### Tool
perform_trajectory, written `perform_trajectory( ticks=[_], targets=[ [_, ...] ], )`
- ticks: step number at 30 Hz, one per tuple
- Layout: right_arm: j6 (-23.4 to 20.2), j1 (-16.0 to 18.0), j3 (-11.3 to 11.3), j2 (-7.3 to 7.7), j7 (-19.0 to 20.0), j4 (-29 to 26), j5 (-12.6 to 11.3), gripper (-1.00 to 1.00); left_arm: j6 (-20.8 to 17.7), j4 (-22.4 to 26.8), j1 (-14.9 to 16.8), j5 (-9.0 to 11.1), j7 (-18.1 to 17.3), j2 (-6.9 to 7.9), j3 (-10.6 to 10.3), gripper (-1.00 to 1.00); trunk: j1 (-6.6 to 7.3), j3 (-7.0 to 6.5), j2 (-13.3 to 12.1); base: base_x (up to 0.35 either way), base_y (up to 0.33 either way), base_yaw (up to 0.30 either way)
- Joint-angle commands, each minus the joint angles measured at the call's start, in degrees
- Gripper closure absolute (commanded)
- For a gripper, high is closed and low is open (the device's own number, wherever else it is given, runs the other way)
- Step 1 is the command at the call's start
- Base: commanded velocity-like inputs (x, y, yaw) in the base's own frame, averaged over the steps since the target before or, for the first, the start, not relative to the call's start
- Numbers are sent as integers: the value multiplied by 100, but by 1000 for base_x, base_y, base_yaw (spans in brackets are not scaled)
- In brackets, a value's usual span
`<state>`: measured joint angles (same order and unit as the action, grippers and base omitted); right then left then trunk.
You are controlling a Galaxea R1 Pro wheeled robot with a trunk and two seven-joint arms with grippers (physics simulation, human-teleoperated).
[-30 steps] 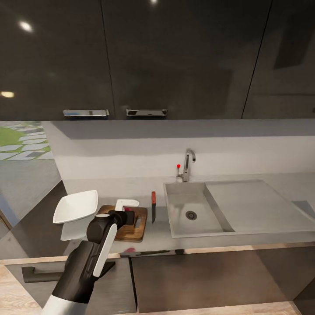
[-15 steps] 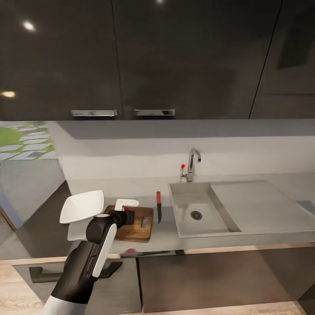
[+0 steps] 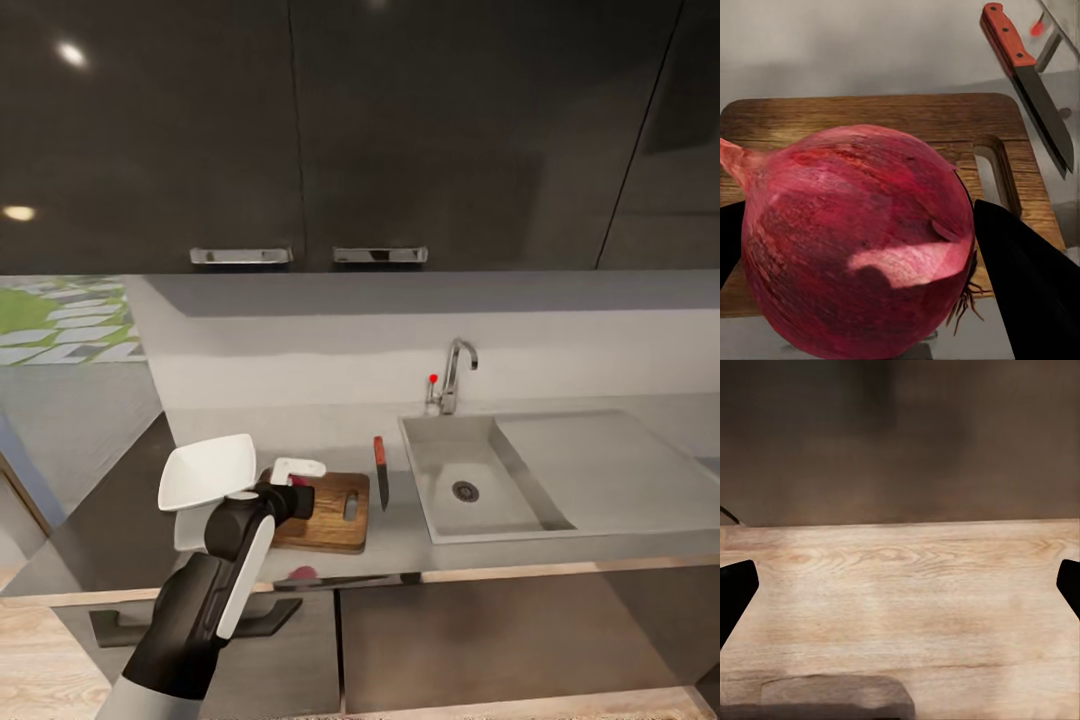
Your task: In the kitchen, take the Vidalia onion out of the sink, dice it on the chopping board with the paring knife, put the diced onion into the bowl on the countertop, then place both the paring knife and the chopping board into the sink.
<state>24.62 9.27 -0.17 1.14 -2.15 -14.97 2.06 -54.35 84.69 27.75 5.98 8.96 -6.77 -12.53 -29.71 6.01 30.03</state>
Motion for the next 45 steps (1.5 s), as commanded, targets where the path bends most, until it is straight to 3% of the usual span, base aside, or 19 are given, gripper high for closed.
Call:
perform_trajectory(
  ticks=[1, 27, 45],
  targets=[
    [16, 5, -2, 0, -22, 4, 22, -100, -23, 4, 6, 53, 53, 0, -17, 100, -2, 20, 11, 0, 2, 0],
    [12, 5, -1, 0, -22, 3, 21, -100, -23, -4, 3, 52, 53, 2, -39, 100, -2, 259, 11, 46, 0, 0],
    [7, 5, -5, 0, -22, 3, 15, -100, -23, -60, -6, 52, 53, 79, -39, 100, -2, 427, 11, 51, 0, 0]
  ],
)
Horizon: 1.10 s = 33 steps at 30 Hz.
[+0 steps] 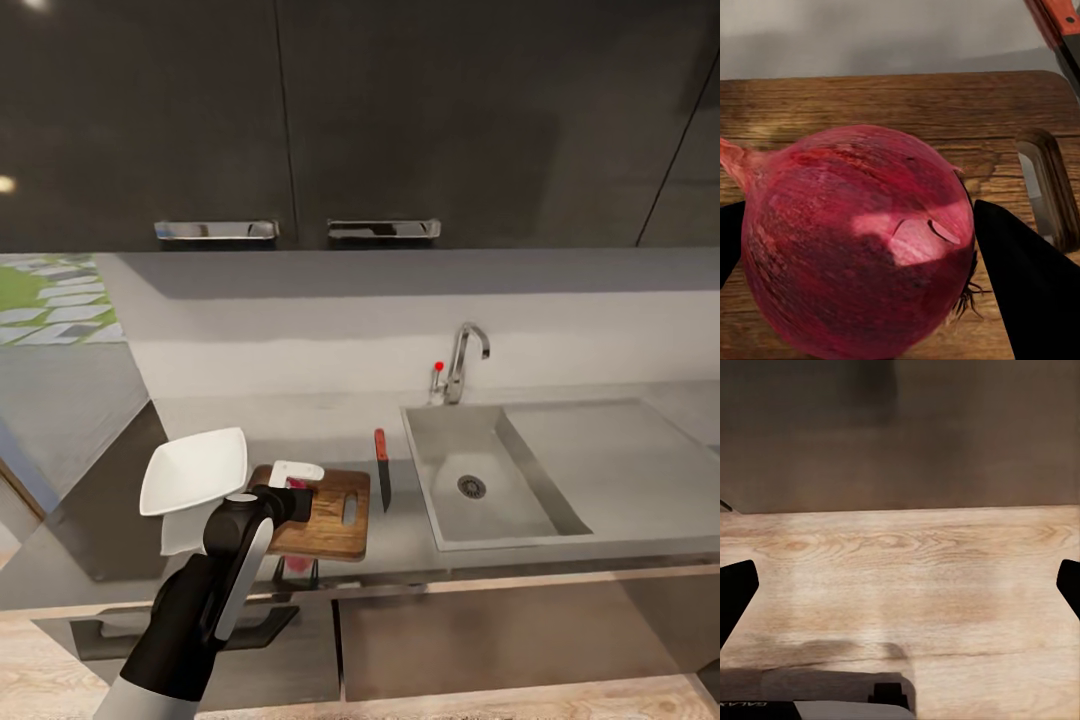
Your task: In the kitchen, take the Vidalia onion out of the sink, dice it on the chopping board with the paring knife, put the diced onion into the bowl on the countertop, then place both the paring knife and the chopping board into the sink.
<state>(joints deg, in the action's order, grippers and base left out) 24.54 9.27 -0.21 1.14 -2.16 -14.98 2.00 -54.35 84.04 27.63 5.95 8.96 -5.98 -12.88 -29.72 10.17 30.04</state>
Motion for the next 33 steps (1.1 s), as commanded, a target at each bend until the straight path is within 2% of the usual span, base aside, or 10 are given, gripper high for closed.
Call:
perform_trajectory(
  ticks=[1, 33],
  targets=[
    [16, 4, 0, 0, -22, 4, 21, -100, -23, 2, 5, 55, 53, 0, -4, 100, -2, 20, 10, 1, 0, 0],
    [16, 4, 3, 0, -22, 21, 22, -100, -23, -108, 5, 55, 53, 35, -4, 100, -2, 317, 10, 0, 0, 0]
  ],
)
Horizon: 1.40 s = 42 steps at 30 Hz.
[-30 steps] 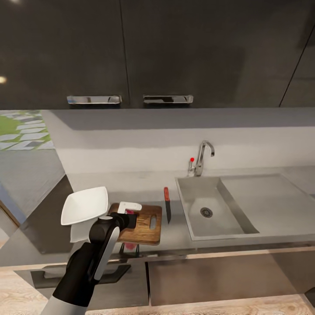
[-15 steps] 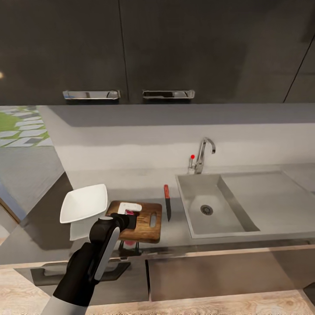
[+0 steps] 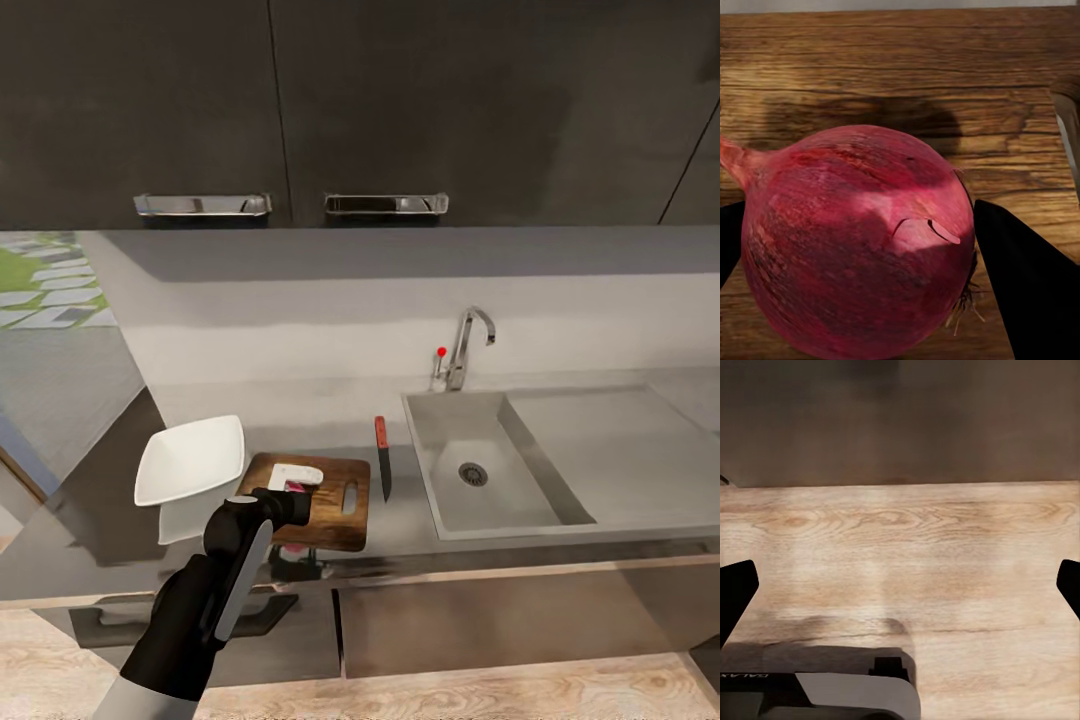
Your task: In the kitchen, take the Vidalia onion out of the sink, dice it on the chopping board with the paring knife, put the diced onion into the bowl on the countertop, then place both the paring knife and the chopping board into the sink.
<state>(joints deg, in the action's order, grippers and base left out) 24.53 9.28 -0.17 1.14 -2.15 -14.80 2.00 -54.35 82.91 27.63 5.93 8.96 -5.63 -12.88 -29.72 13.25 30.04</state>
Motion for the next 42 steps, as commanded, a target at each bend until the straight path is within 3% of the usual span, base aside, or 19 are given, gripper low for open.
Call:
perform_trajectory(
  ticks=[1, 24, 42],
  targets=[
    [16, 4, 0, 0, -22, 4, 21, -100, -23, 1, 5, 57, 53, 7, -4, 100, -2, 19, 9, 0, 0, 0],
    [16, 4, -1, 0, -22, 4, 27, -100, -19, 11, 5, 49, 53, 19, 4, 100, -2, 223, 9, 0, 0, 0],
    [16, 4, 0, 0, -22, 4, 20, -100, -15, 23, 5, 47, 53, 19, 4, 100, -2, 117, 9, 0, 0, -42]
  ],
)
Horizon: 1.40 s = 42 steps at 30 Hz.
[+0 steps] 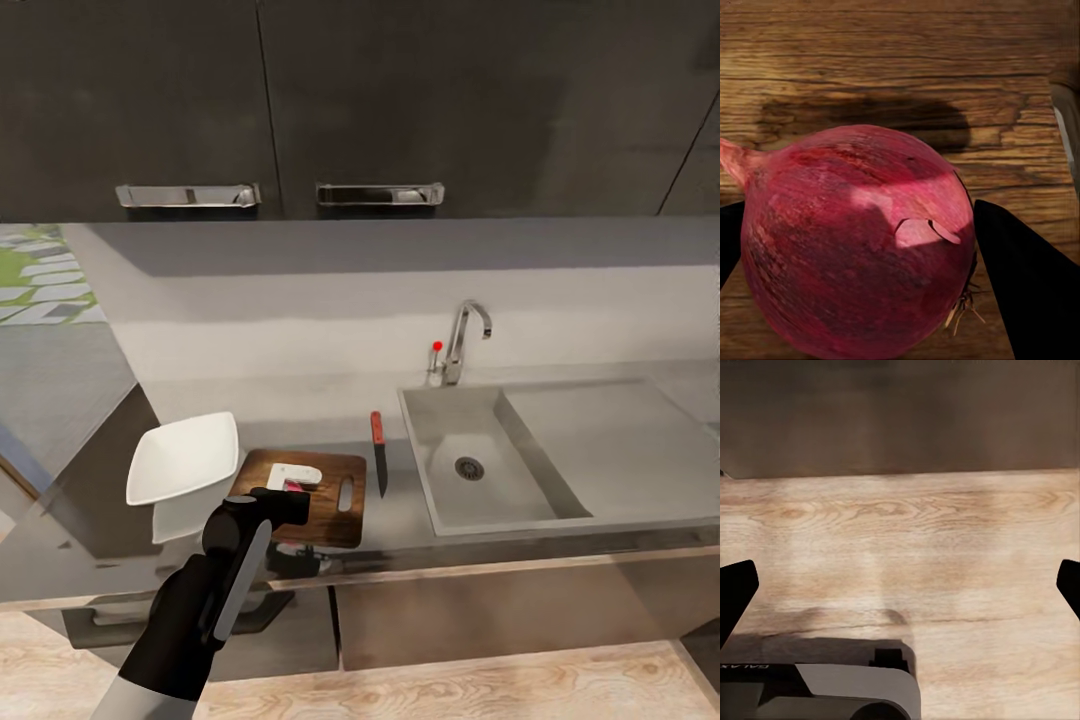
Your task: In the kitchen, take the Vidalia onion out of the sink, dice it on the chopping board with the paring knife, put the diced onion into the bowl on the countertop, then place both the paring knife and the chopping board into the sink.
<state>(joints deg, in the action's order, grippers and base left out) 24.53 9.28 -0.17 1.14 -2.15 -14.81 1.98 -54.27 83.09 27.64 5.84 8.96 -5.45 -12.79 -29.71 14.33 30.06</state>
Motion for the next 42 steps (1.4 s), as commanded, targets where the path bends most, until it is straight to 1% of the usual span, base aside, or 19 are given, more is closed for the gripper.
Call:
perform_trajectory(
  ticks=[1, 10, 17, 28, 36, 42],
  targets=[
    [16, 4, -1, 0, -22, 4, 21, -100, -24, 5, 5, 53, 53, 0, -4, 100, -2, 0, 8, 0, 0, -21],
    [16, 4, -1, -1, -22, 4, 22, -100, -22, 3, 5, 41, 53, 0, -4, 100, -2, -71, 8, 0, 8, -4],
    [16, 4, -1, 0, -22, 4, 26, -100, -23, -8, 5, 47, 53, 0, -4, 100, -2, -78, 8, 54, 188, 0],
    [16, 4, -1, 0, -22, 4, 25, -100, -25, -27, 5, 49, 53, 0, -11, 100, -2, -78, 8, 7, 20, 0],
    [16, 4, -1, 0, -22, 4, 29, -100, -24, -30, 5, 54, 53, 0, -13, 100, -2, -78, 8, 0, -178, 0],
    [16, 4, -1, -1, -22, 6, 30, -100, -22, -44, 5, 53, 53, 0, -8, 100, -2, -78, 8, 0, -38, 0]
  ],
)
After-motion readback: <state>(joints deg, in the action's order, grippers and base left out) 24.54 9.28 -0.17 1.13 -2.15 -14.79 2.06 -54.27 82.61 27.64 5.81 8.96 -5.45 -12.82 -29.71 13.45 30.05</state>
